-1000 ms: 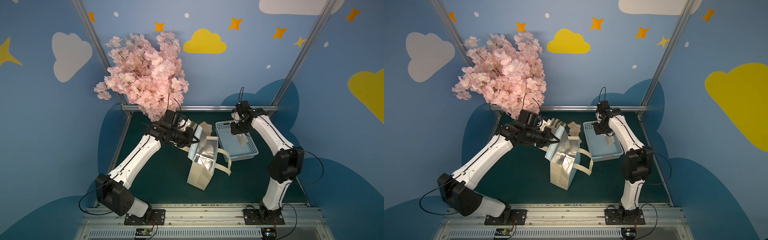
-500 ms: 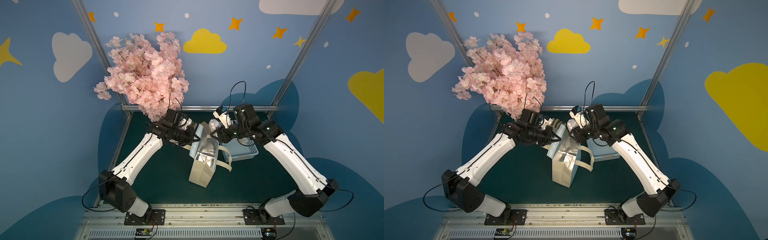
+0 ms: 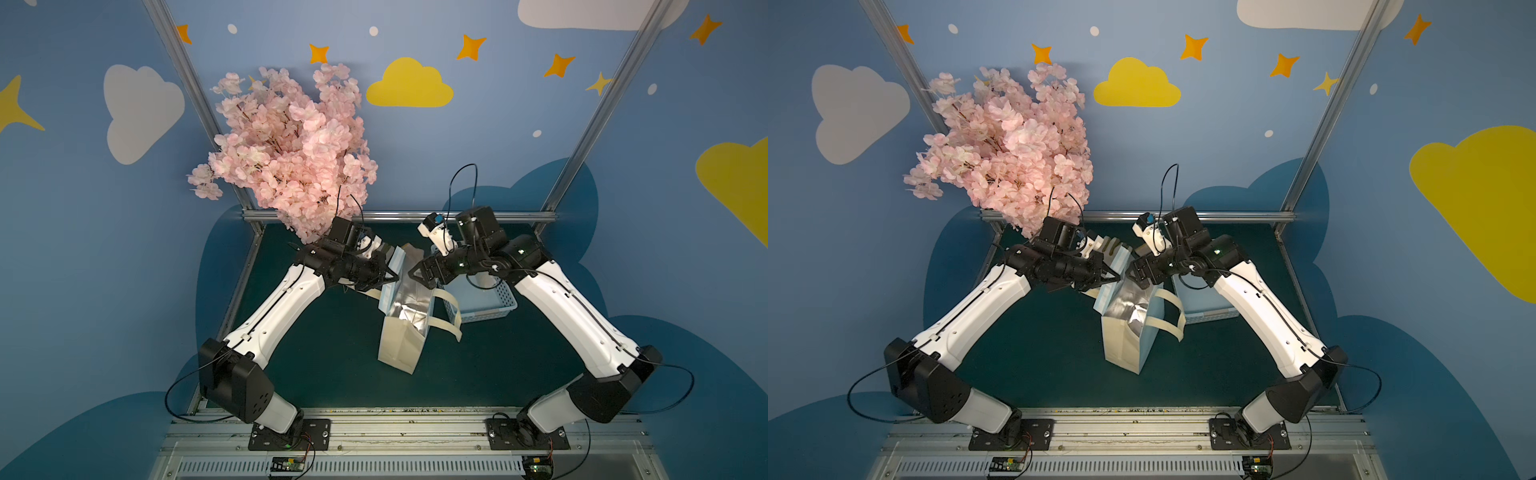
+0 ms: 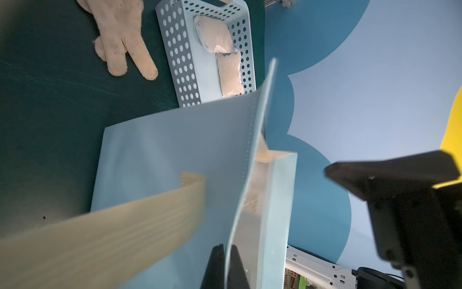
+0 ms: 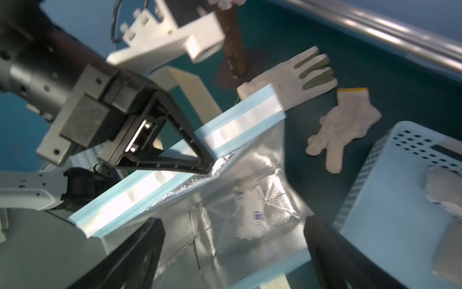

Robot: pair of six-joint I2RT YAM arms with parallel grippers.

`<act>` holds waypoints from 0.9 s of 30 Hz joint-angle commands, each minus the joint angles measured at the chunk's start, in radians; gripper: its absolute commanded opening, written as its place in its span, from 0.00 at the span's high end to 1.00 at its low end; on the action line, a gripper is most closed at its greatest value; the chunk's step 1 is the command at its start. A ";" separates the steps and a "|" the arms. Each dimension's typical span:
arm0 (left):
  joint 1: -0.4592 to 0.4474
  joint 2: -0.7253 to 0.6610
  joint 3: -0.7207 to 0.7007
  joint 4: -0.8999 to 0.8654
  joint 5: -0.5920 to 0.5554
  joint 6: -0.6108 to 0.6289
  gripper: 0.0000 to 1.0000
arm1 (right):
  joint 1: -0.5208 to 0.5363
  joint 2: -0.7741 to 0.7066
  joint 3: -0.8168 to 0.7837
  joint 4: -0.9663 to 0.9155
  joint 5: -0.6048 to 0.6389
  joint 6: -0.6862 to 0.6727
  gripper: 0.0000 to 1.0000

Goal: Place the ice pack in the delivery bag
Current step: Place the ice pack in the delivery bag, then pick up the ice pack from the bin.

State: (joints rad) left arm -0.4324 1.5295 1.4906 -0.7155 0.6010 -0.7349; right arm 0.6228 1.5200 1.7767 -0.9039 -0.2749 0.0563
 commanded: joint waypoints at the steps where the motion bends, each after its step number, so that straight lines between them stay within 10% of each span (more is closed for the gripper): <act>1: 0.006 0.008 0.029 -0.032 -0.018 0.031 0.97 | -0.102 -0.058 0.026 -0.020 0.020 0.031 0.04; 11: 0.006 0.008 0.027 -0.036 -0.028 0.040 0.97 | -0.400 0.150 -0.054 -0.104 0.198 0.084 0.02; 27: 0.006 -0.011 0.017 -0.039 -0.061 0.034 0.97 | -0.411 0.720 0.285 -0.274 0.523 0.005 0.15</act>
State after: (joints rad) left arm -0.4301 1.5295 1.4906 -0.7261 0.5583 -0.7105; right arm 0.2165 2.2150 2.0357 -1.1042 0.1932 0.0624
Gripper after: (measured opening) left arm 0.050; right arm 0.853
